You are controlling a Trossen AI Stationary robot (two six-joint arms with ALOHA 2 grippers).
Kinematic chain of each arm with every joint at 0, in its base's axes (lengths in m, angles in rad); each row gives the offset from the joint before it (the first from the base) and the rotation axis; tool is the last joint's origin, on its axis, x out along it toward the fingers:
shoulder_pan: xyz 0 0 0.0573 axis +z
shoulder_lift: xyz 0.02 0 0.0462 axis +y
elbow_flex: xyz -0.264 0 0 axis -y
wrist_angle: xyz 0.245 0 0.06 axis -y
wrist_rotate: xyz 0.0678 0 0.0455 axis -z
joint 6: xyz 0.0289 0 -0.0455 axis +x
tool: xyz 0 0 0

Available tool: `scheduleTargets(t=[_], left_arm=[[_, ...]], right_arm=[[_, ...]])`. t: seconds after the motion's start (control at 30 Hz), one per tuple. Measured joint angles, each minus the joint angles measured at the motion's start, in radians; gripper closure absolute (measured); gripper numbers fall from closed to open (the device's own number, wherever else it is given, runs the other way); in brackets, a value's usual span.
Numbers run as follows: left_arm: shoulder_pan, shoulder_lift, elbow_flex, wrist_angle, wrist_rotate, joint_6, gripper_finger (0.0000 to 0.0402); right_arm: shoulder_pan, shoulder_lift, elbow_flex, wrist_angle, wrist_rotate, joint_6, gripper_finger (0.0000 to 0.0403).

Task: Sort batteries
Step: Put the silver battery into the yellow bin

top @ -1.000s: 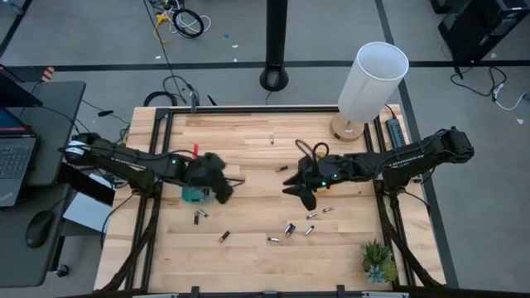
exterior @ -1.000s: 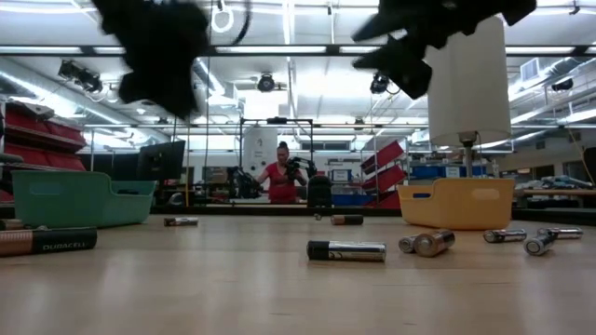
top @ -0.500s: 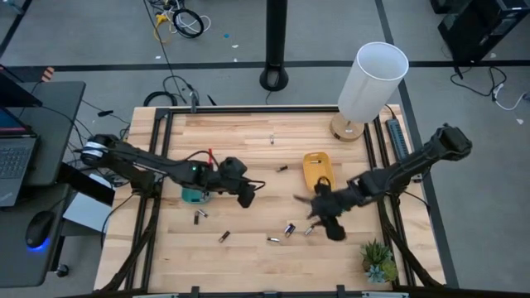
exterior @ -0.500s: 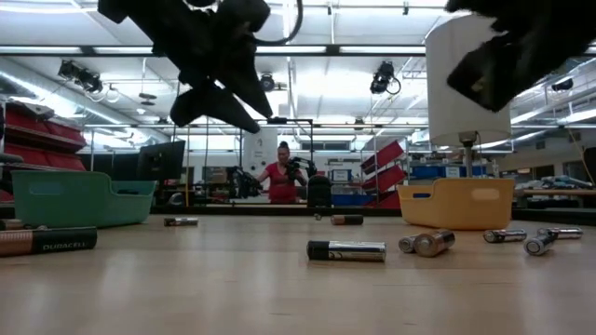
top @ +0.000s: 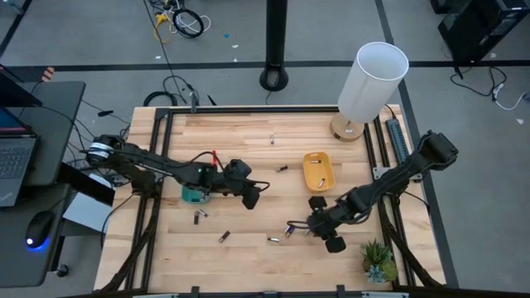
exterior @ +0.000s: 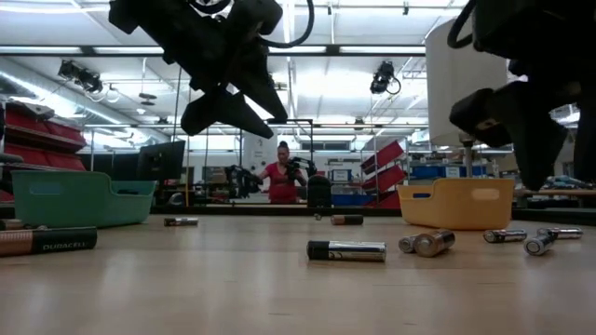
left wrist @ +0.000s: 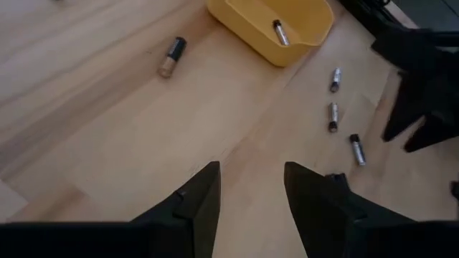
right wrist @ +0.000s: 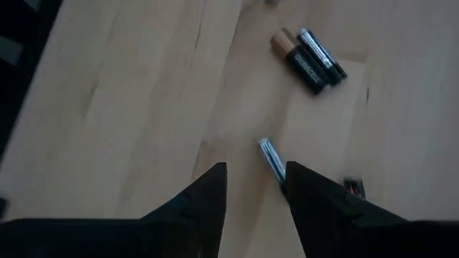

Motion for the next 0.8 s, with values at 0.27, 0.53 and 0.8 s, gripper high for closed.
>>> scheduleTargets(t=[0.27, 0.53, 0.8], left_arm=[[-0.001, 0.0, 0.001, 0.001, 0.058, -0.052, 0.0234], [-0.003, 0.0, 0.002, -0.006, 0.15, -0.117, 0.0234], [-0.003, -0.001, 0.002, -0.008, 0.159, -0.138, 0.0234]], right_arm=[[0.0, 0.106, -0.009, 0.179, 0.03, -0.082, 0.0251], [0.026, 0.099, -0.15, 0.434, 0.081, 0.022, 0.0252], [0.038, 0.091, -0.256, 0.53, 0.087, 0.002, 0.0252]])
